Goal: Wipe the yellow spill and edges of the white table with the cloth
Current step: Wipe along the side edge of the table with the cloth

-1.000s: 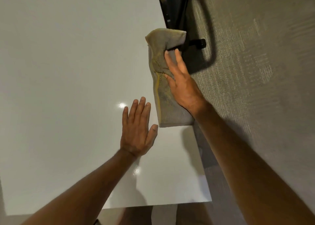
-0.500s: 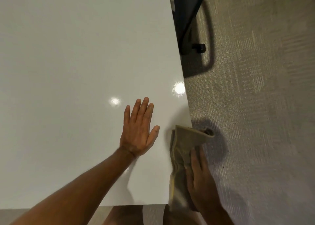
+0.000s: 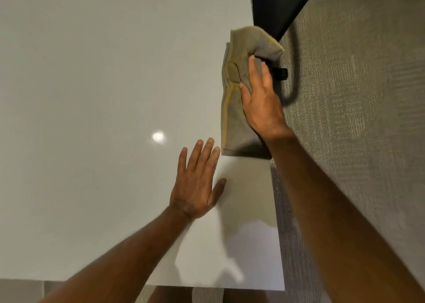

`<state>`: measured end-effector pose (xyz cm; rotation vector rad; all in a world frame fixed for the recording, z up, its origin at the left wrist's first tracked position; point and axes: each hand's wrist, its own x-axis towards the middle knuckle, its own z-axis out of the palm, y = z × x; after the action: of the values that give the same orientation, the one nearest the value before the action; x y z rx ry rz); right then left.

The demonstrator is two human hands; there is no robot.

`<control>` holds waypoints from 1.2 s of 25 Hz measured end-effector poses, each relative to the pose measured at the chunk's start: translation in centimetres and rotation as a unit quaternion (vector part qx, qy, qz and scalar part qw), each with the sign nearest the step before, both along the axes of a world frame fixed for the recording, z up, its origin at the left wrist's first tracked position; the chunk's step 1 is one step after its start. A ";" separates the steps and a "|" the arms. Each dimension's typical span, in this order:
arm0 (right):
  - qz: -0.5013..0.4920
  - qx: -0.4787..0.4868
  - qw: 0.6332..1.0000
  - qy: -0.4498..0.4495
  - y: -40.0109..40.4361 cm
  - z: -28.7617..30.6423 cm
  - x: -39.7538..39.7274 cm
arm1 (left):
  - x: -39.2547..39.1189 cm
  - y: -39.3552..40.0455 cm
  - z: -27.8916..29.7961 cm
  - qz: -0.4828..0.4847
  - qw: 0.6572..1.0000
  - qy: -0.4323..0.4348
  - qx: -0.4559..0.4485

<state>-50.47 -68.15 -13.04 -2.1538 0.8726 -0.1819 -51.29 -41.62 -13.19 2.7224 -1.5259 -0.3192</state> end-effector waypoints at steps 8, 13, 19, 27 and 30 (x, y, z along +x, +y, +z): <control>-0.019 0.099 0.994 -0.040 -2.8 -1.2 3.0 | 0.1 0.2 0.1 -0.011 1.000 0.001 0.005; -0.023 0.088 0.995 -0.027 1.0 -0.8 -2.2 | 0.0 -0.1 0.9 -0.007 1.000 0.016 0.025; -0.022 0.035 0.999 -0.025 9.7 -0.1 -13.8 | -0.1 -0.3 1.4 0.008 0.998 0.035 0.054; -0.051 -0.091 0.975 0.198 20.9 0.0 -24.4 | -0.2 0.2 0.5 0.001 0.999 0.030 0.019; -0.051 -0.132 0.958 0.248 23.4 0.6 -23.4 | 0.0 0.6 0.8 -0.010 1.000 0.020 -0.005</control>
<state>-73.87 -44.75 -12.40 -2.4522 1.3063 0.2153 -51.33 -41.00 -12.37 2.6776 -1.5407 -0.3641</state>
